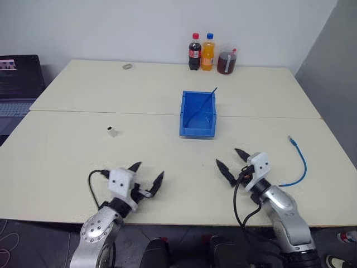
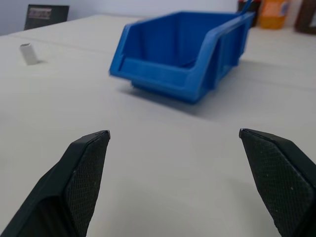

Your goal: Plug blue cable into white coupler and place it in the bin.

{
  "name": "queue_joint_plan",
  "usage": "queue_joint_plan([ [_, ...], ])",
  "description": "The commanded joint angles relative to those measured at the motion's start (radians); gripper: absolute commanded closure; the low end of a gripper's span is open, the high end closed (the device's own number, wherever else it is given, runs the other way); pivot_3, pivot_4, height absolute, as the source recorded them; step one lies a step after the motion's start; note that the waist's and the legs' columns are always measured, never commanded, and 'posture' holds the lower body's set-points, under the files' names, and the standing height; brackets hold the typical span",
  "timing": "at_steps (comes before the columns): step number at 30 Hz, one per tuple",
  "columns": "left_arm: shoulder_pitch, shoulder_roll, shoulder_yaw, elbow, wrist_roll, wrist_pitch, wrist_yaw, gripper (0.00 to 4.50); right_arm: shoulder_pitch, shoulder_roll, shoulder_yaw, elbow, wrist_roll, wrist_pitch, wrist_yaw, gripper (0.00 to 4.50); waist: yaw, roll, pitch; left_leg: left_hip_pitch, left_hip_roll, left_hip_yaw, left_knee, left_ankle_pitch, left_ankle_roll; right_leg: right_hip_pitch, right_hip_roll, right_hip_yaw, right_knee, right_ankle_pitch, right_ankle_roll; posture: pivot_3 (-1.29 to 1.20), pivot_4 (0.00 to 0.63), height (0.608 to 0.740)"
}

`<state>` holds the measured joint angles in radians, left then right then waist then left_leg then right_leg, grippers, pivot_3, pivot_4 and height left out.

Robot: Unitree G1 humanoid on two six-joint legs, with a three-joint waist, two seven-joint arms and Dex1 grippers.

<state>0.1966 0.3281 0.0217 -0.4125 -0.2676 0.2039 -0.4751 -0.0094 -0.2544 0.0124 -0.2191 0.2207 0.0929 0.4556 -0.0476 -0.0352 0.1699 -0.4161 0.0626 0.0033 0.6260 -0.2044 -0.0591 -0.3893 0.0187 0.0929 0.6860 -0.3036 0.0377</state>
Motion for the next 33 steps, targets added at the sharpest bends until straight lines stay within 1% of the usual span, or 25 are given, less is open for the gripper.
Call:
queue_joint_plan([
  [1,-0.142,0.058,-0.092,-0.059,-0.036,0.124,-0.091,0.0,0.003,-0.061,-0.141,-0.115,0.018,0.032,-0.057,0.05,0.003,0.0,0.0,0.0,0.0,0.0,0.0,0.0,0.0,0.0,0.0,0.0,0.0,0.0,0.0,0.0,0.15,0.74],
  [4,-0.26,0.11,-0.165,-0.066,-0.081,0.212,-0.195,0.0,-0.008,-0.119,-0.25,-0.14,0.027,0.121,-0.11,0.05,0.013,0.001,0.0,0.0,-0.001,0.001,0.001,0.0,0.0,0.0,0.0,-0.002,0.0,0.001,0.002,0.0,0.15,0.74],
  [8,-0.41,0.148,-0.233,-0.028,-0.131,0.286,-0.32,0.0,-0.035,-0.2,-0.349,-0.12,0.02,0.315,-0.176,0.05,0.013,0.002,0.0,0.0,-0.001,0.002,0.001,0.0,0.0,0.0,0.0,-0.001,-0.002,0.001,0.002,0.0,0.15,0.74],
  [10,-0.467,0.155,-0.259,-0.008,-0.148,0.305,-0.373,0.0,-0.061,-0.232,-0.376,-0.099,0.012,0.447,-0.216,0.05,0.011,0.002,0.0,0.0,-0.001,0.002,0.0,0.0,0.0,0.0,0.001,0.0,-0.002,0.001,0.002,0.0,0.15,0.74],
  [13,-0.528,0.16,-0.29,0.013,-0.175,0.336,-0.439,0.0,-0.102,-0.267,-0.416,-0.039,0.056,0.597,-0.209,0.05,0.009,0.002,0.0,0.0,-0.001,0.002,0.0,0.0,0.0,0.0,0.002,0.0,-0.002,0.001,0.002,0.0,0.15,0.74],
  [16,-0.552,0.166,-0.309,0.028,-0.164,0.331,-0.464,0.0,-0.125,-0.293,-0.427,-0.001,0.069,0.655,-0.198,0.05,0.009,0.003,0.0,0.0,-0.001,0.002,0.0,0.0,0.0,0.0,0.002,0.001,-0.003,0.001,0.002,0.0,0.15,0.74],
  [20,-0.6,0.151,-0.328,0.052,-0.163,0.323,-0.499,0.0,-0.198,-0.35,-0.417,0.156,0.08,0.712,-0.155,0.05,0.008,0.003,0.001,-0.001,-0.001,0.003,0.001,0.0,0.001,0.0,0.002,0.002,-0.004,0.002,0.003,0.0,0.15,0.74],
  [23,-0.613,0.146,-0.332,0.064,-0.158,0.317,-0.503,0.0,-0.243,-0.368,-0.407,0.275,0.066,0.7,-0.155,0.05,0.009,0.004,0.001,-0.001,-0.002,0.003,0.002,0.0,0.001,0.001,0.002,0.002,-0.004,0.002,0.003,0.0,0.15,0.74],
  [27,-0.612,0.148,-0.331,0.065,-0.155,0.315,-0.508,0.0,-0.282,-0.391,-0.398,0.377,0.062,0.69,-0.137,0.76,0.008,0.005,0.001,-0.001,-0.002,0.003,0.001,-0.001,0.001,0.001,0.002,0.002,-0.004,0.002,0.003,0.0,0.15,0.74],
  [33,-0.6,0.154,-0.326,0.063,-0.154,0.313,-0.505,0.0,-0.3,-0.426,-0.368,0.447,0.043,0.642,-0.102,2.48,0.01,0.005,0.001,-0.001,-0.002,0.003,0.002,-0.001,0.001,0.001,0.002,0.002,-0.005,0.002,0.004,0.0,0.15,0.74],
])
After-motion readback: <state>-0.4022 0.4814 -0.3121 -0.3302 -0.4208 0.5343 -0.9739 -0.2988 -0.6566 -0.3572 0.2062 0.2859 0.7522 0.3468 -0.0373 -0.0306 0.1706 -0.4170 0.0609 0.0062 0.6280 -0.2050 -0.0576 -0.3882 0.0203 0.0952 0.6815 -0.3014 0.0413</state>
